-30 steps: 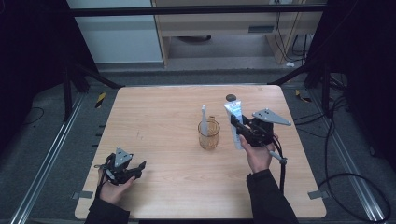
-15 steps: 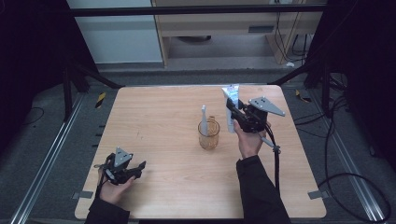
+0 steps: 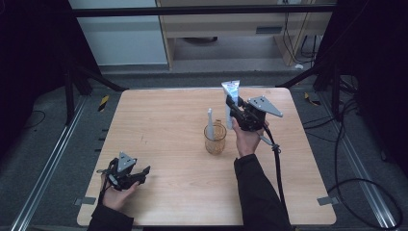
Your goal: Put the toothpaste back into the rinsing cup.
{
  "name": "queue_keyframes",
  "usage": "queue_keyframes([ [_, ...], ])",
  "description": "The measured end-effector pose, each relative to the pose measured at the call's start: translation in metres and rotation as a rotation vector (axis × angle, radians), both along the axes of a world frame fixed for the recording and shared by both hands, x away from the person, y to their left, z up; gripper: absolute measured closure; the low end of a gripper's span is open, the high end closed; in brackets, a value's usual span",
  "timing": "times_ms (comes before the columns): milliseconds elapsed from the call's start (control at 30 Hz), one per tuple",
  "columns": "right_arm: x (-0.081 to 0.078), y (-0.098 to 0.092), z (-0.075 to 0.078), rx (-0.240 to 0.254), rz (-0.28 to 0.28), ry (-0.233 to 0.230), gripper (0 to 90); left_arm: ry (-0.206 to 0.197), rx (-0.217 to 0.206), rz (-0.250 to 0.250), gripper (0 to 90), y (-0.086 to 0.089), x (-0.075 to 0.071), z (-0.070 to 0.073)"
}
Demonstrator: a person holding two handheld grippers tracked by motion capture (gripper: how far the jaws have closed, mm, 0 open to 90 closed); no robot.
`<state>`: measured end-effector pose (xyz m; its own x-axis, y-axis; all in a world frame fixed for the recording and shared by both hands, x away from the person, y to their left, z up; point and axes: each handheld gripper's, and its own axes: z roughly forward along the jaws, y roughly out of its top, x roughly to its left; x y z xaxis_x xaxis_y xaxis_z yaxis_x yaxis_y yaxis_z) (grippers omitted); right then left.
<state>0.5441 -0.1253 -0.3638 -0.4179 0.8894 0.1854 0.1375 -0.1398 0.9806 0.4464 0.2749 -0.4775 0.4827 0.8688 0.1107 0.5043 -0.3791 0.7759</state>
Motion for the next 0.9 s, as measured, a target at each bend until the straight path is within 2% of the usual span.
queue_keyframes([
  [500, 0.016, 0.019, -0.013, -0.001, 0.02, 0.012, 69.4, 0.001, 0.001, -0.001, 37.1, 0.0, 0.0, 0.0],
  [900, 0.022, 0.029, -0.029, -0.012, 0.038, 0.055, 69.3, 0.0, -0.001, 0.001, 37.1, 0.001, 0.0, 0.0],
])
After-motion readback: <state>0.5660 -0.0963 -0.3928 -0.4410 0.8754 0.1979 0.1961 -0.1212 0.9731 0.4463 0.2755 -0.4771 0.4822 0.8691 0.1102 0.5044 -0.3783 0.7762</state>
